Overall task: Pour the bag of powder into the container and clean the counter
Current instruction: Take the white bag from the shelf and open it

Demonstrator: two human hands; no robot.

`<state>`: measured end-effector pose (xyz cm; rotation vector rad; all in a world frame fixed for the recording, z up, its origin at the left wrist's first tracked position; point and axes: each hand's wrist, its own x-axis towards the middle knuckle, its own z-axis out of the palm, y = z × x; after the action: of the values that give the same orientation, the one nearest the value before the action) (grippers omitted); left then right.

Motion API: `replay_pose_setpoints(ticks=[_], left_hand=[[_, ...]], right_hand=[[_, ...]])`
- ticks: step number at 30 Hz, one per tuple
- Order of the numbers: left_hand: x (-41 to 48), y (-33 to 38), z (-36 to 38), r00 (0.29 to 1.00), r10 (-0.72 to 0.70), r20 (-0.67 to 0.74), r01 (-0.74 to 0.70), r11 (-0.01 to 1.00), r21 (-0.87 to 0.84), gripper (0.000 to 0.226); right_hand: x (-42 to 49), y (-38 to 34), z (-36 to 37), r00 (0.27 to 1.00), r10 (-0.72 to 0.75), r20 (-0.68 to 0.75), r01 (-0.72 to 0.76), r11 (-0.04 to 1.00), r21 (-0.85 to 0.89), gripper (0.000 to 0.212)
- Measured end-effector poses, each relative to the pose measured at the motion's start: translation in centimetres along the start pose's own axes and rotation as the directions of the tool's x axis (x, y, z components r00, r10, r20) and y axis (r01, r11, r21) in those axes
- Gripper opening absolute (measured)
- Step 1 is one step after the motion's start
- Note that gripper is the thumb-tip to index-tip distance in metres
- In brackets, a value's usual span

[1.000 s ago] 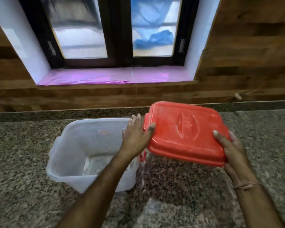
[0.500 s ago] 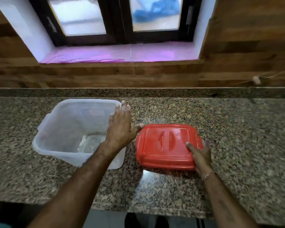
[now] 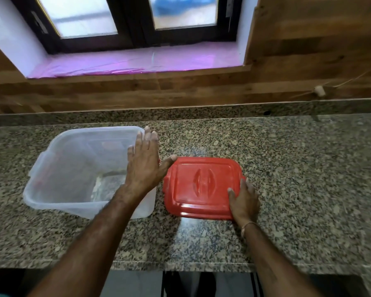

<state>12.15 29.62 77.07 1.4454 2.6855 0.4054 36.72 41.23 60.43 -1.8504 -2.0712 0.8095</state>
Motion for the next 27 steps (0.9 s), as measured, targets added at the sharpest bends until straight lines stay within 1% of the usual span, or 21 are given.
replay_pose_setpoints(ticks=[4, 7, 10, 12, 14, 16, 18, 21, 23, 27], left_hand=[[-0.2, -0.3, -0.4, 1.0, -0.004, 0.015, 0.005, 0.998, -0.064, 0.094], [-1.0, -1.1, -1.5, 1.0, 0.007, 0.001, -0.007, 0.994, -0.11, 0.093], [-1.8, -3.1, -3.7, 0.999, -0.003, -0.038, -0.001, 0.992, -0.123, 0.093], [-2.6, -5.6, -5.7, 0.996, -0.026, -0.081, 0.016, 0.993, -0.12, 0.095], [-3.4, -8.5, -7.9, 0.99, -0.053, -0.133, 0.038, 0.993, -0.115, 0.094], [-4.9, -12.4, -10.4, 0.977, -0.098, -0.188, 0.074, 0.989, -0.13, 0.09], [-6.7, -16.9, -13.2, 0.966, -0.132, -0.222, 0.104, 0.986, -0.13, 0.085], [-10.3, -24.1, -17.3, 0.938, -0.208, -0.276, 0.172, 0.974, -0.147, 0.082], [-11.9, -27.8, -19.2, 0.919, -0.243, -0.309, 0.203, 0.966, -0.157, 0.081], [-16.1, -36.0, -23.3, 0.877, -0.347, -0.332, 0.301, 0.936, -0.184, 0.077]], right_hand=[[-0.8, -1.8, -1.2, 0.999, -0.041, -0.023, 0.041, 0.999, 0.003, 0.073], [-1.5, -5.3, -2.4, 0.984, -0.167, -0.065, 0.172, 0.981, 0.086, 0.072], [-2.2, -10.8, -4.3, 0.937, -0.3, -0.178, 0.327, 0.933, 0.147, 0.065], [-3.4, -15.4, -5.8, 0.887, -0.388, -0.249, 0.44, 0.875, 0.201, 0.057], [-4.8, -20.2, -6.8, 0.818, -0.479, -0.32, 0.556, 0.8, 0.225, 0.048], [-6.9, -25.2, -6.5, 0.748, -0.57, -0.34, 0.657, 0.706, 0.265, 0.042], [-9.9, -30.4, -5.2, 0.685, -0.659, -0.311, 0.728, 0.617, 0.297, 0.042], [-15.8, -37.4, -2.3, 0.582, -0.772, -0.257, 0.807, 0.508, 0.3, 0.034], [-18.5, -40.6, -0.6, 0.534, -0.82, -0.206, 0.835, 0.475, 0.277, 0.033], [-24.3, -48.7, 2.9, 0.412, -0.905, -0.105, 0.894, 0.378, 0.241, 0.034]])
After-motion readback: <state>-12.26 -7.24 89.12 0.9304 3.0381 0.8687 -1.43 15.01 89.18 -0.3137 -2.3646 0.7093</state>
